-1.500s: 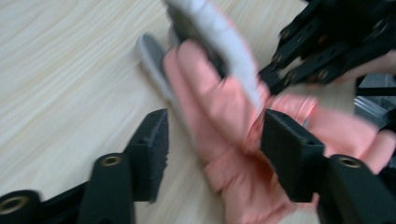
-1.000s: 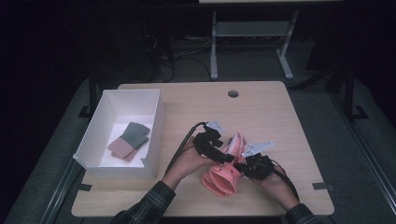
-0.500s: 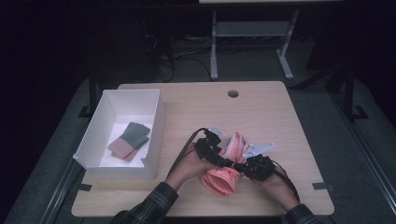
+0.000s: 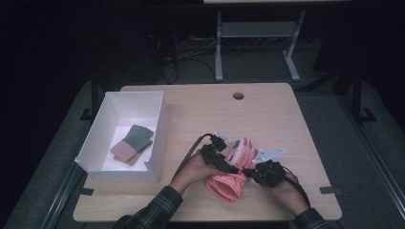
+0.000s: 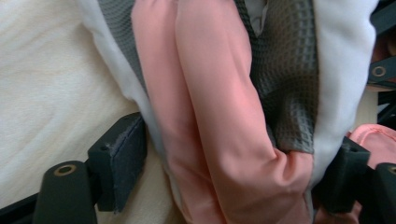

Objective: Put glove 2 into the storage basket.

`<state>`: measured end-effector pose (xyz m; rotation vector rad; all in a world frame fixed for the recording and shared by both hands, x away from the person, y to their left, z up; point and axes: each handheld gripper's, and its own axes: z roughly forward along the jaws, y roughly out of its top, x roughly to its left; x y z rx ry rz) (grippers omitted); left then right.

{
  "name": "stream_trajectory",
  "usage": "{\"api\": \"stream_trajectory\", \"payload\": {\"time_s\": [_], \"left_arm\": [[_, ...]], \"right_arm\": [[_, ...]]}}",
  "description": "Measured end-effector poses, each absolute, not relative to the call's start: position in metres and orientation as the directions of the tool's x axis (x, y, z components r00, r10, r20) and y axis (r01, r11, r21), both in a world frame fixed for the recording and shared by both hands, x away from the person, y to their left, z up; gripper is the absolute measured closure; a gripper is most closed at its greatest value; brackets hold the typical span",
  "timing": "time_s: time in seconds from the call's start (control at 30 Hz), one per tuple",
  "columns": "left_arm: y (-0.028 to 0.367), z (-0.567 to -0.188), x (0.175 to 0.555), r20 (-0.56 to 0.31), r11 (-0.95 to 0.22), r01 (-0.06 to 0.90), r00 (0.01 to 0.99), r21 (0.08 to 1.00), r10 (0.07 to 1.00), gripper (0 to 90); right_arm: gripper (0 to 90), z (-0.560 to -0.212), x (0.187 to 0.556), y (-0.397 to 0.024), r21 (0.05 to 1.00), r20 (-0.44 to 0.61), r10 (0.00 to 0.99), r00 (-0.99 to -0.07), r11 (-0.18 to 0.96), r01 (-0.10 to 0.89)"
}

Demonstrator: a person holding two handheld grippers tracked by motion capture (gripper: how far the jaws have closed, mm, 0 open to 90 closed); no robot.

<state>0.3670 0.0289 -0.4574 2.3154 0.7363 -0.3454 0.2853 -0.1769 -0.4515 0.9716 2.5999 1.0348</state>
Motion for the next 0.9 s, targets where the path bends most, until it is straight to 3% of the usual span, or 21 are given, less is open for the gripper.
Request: {"api": "stream_trajectory", "payload": {"time_s": [0.3, 0.53, 0.67, 0.9], "left_arm": [[0.026, -0.458, 0.368, -0.473, -0.617, 0.603, 0.792, 0.506, 0.386, 31.0], [0.031, -0.459, 0.371, -0.507, -0.609, 0.612, 0.781, 0.505, 0.364, 50.5], [0.033, -0.457, 0.369, -0.517, -0.586, 0.618, 0.778, 0.524, 0.358, 57.4], [0.037, -0.452, 0.371, -0.547, -0.560, 0.636, 0.762, 0.531, 0.347, 60.0]], "right_arm": [[90.0, -0.454, 0.286, -0.176, 0.665, 0.071, 0.631, -0.773, 0.547, 0.507], [90.0, -0.454, 0.287, -0.175, 0.667, 0.071, 0.630, -0.773, 0.546, 0.507], [89.9, -0.452, 0.287, -0.179, 0.672, 0.077, 0.618, -0.782, 0.547, 0.499], [75.3, -0.438, 0.279, -0.198, 0.714, 0.123, 0.615, -0.779, 0.490, 0.500]]}}
